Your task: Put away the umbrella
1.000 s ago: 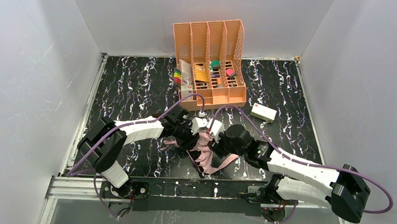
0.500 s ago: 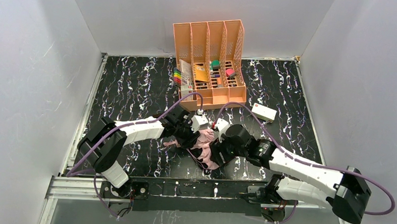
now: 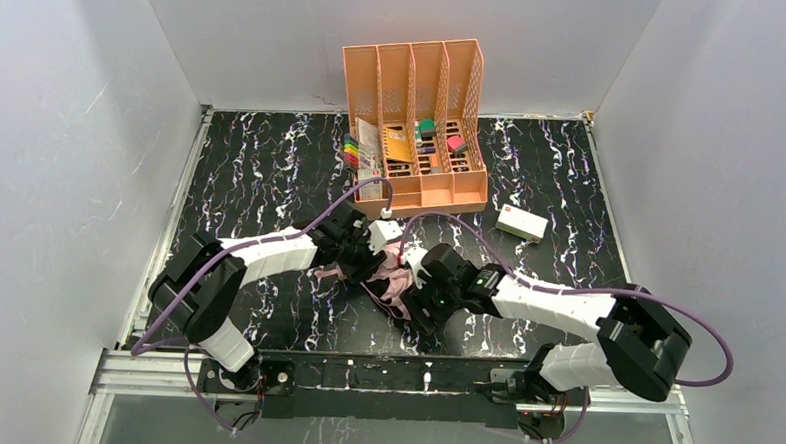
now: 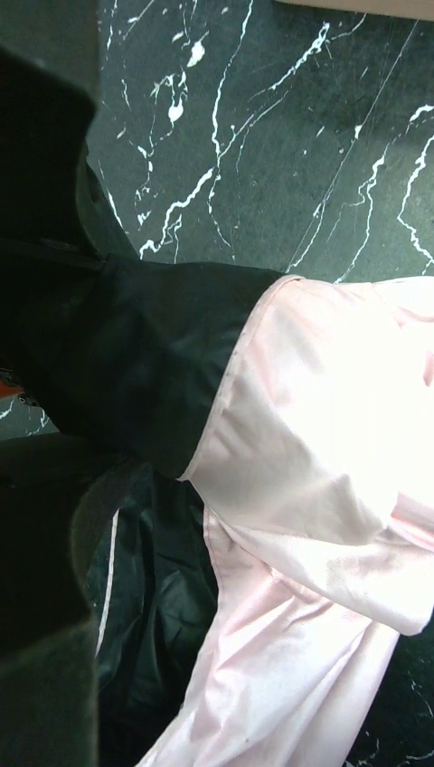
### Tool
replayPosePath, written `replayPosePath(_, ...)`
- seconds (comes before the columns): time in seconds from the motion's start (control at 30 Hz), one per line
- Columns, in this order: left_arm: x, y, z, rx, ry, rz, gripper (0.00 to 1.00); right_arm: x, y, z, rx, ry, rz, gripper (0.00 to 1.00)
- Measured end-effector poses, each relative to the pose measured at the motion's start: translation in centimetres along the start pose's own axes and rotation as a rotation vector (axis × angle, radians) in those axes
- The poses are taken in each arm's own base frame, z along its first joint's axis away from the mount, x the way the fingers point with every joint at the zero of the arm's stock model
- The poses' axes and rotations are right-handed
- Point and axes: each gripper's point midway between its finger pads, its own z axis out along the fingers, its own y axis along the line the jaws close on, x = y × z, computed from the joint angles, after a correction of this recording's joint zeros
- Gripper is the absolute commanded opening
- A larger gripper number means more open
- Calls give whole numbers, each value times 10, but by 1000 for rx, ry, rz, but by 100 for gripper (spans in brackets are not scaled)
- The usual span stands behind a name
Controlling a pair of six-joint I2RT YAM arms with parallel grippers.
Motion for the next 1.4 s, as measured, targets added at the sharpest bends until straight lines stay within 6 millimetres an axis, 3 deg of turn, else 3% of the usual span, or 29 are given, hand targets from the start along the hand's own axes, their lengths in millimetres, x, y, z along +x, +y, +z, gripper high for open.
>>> replayPosePath(0.2,1,5,-1,-11,0,16,0,-2,-8,7,3,9,-4,52)
replayPosePath(0.53,3,18,-3,-45,0,-4,1,-3,-3,8,-33,11,45,0)
replayPosePath(0.77,3,23,-3,-53,0,-31,0,-3,22,4,-158,-7,147,0)
replayPosePath(1.0,3,21,-2,-46,-1,-65,0,-7,33,-5,-202,-72,254,0)
replayPosePath(1.23,2,16,-1,-32,-1,-82,0,10,42,0,-256,-44,372,0)
replayPosePath(1.4,2,15,-1,-31,0,-79,0,-1,59,-7,-348,-50,388,0)
